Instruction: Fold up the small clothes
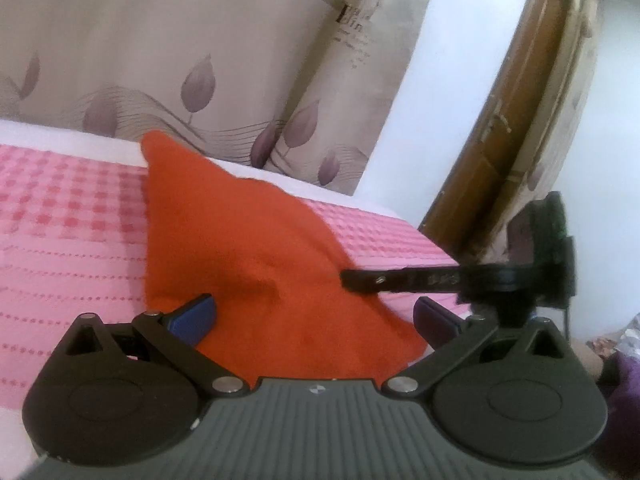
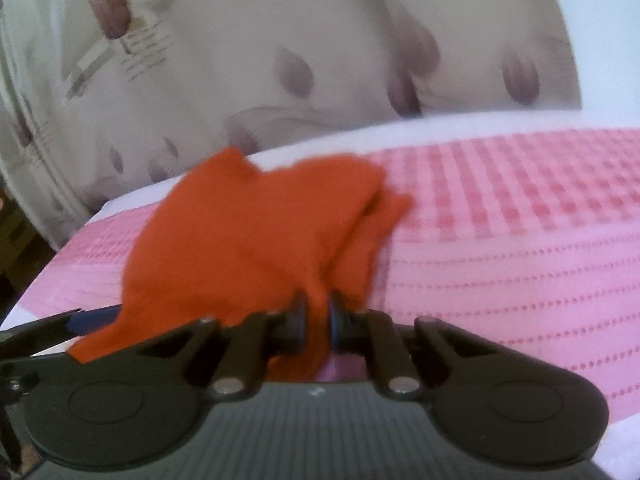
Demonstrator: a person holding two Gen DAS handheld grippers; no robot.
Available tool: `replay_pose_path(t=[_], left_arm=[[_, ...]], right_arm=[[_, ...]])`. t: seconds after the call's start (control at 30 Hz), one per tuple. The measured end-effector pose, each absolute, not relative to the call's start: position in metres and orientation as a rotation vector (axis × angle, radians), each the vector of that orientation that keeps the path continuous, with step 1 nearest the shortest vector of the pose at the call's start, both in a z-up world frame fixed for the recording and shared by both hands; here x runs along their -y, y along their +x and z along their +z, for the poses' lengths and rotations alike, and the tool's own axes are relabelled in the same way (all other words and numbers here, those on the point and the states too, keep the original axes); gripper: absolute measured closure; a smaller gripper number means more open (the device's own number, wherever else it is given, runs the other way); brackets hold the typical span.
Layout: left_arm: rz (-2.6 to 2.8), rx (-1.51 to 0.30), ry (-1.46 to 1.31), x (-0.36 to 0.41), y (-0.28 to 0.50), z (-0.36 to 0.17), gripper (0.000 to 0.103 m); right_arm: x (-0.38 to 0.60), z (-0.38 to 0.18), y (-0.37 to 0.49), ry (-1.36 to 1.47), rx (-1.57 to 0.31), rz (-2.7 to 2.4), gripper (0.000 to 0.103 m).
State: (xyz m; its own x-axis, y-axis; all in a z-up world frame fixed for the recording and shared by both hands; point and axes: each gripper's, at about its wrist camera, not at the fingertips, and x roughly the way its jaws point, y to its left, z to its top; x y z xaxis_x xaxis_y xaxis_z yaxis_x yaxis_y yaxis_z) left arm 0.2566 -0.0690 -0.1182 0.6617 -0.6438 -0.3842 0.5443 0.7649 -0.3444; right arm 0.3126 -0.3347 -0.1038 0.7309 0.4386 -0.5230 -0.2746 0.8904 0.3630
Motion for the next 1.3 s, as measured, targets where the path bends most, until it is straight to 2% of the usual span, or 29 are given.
replay_pose_path(t=[0.03, 0.1, 0.23, 0.37, 0.47, 0.7, 0.83, 0.97, 1.1, 1.17, 1.3], left_arm=[[-0.667, -0.517, -0.213, 0.067, 0.255, -0.119, 0.0], [-0.644, -0.52, -0.227, 0.063, 0.251, -0.118, 0.0], [-0.607, -0.522, -0.231, 0.059, 0.243, -0.119, 0.0], [-0.484, -0.581, -0.189, 0.058, 0.242, -0.12, 0.001], [-0.431, -0.626, -0.226, 0.046, 0.241, -0.123, 0.001], [-0.412, -0.603, -0.228, 0.029, 0.226, -0.121, 0.0], [-0.38, -0.582, -0.256, 0.027, 0.224, -0.121, 0.0], [-0.345, -0.57, -0.248, 0.029, 0.222, -0.12, 0.0], [-0.324, -0.577, -0.24, 0.029, 0.224, -0.12, 0.0], [-0.309, -0.581, -0.235, 0.03, 0.224, -0.121, 0.0], [-0.279, -0.589, -0.192, 0.035, 0.225, -0.121, 0.0]], right_arm=[[0.339, -0.103, 0.311, 0.301, -0.636, 0.392, 0.081], [0.351, -0.096, 0.299, 0.359, -0.59, 0.359, 0.07], [0.346, -0.068, 0.266, 0.341, -0.436, 0.438, 0.07], [0.308, -0.072, 0.256, 0.172, -0.494, 0.482, 0.07], [0.291, -0.106, 0.256, 0.121, -0.673, 0.464, 0.072], [0.286, -0.112, 0.233, 0.105, -0.613, 0.464, 0.072], [0.292, -0.091, 0.217, 0.165, -0.483, 0.446, 0.07], [0.268, -0.07, 0.23, 0.076, -0.414, 0.428, 0.069], [0.246, -0.085, 0.259, -0.017, -0.456, 0.445, 0.069], [0.231, -0.109, 0.27, -0.122, -0.559, 0.452, 0.068], [0.236, -0.121, 0.267, -0.101, -0.548, 0.483, 0.065]])
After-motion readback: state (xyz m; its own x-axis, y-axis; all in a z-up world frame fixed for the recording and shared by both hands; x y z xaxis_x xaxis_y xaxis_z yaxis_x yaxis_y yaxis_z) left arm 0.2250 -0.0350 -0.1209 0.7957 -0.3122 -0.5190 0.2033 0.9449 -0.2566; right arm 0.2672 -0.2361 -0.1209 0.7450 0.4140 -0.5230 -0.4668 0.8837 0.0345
